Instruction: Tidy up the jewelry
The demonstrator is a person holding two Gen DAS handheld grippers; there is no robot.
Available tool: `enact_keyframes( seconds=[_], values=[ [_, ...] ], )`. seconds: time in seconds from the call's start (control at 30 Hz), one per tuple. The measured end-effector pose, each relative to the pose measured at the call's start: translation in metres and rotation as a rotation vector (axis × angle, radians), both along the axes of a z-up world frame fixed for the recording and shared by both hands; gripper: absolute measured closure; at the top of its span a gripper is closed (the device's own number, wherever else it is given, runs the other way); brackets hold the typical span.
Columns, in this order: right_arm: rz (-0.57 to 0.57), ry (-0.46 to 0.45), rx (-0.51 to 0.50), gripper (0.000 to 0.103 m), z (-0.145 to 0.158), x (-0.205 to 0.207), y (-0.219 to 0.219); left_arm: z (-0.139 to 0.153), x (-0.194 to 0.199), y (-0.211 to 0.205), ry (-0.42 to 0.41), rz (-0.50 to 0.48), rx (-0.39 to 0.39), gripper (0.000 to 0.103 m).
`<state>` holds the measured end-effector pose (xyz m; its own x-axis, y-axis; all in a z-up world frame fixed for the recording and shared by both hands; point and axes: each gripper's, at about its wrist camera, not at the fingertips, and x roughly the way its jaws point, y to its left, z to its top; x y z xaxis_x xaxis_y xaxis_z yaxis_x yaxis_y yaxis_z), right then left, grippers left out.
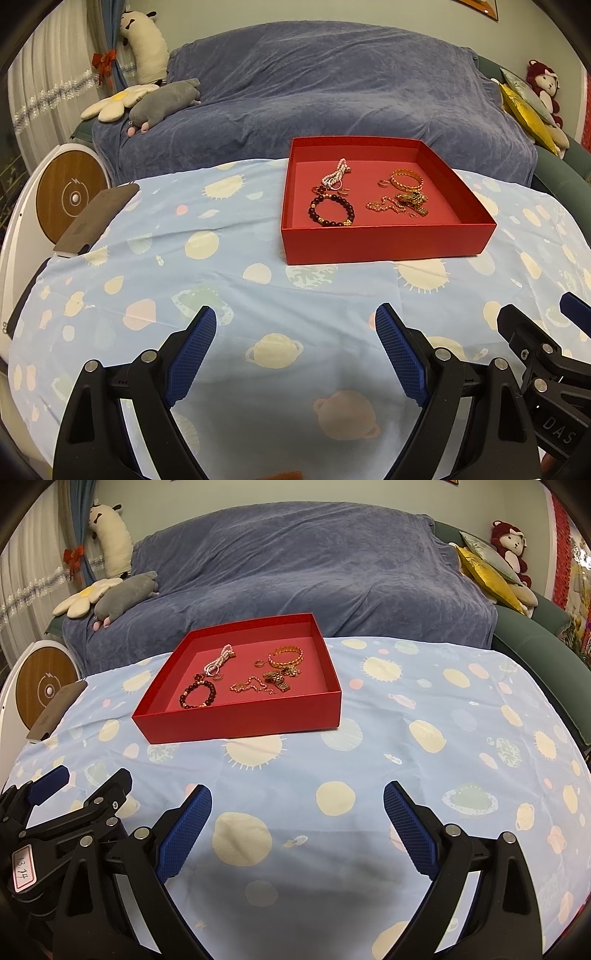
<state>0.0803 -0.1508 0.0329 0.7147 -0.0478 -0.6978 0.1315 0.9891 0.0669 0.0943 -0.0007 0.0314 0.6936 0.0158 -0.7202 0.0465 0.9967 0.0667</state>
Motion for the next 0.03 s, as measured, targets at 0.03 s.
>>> enact_keyframes(
  seconds=[0.03],
  values=[
    [0.0, 0.001, 0.001, 0.011, -0.0007, 0.0, -0.0004, -0.0002, 0.0005, 0.0005, 0.003, -0.001, -0.003, 0.018]
  ],
)
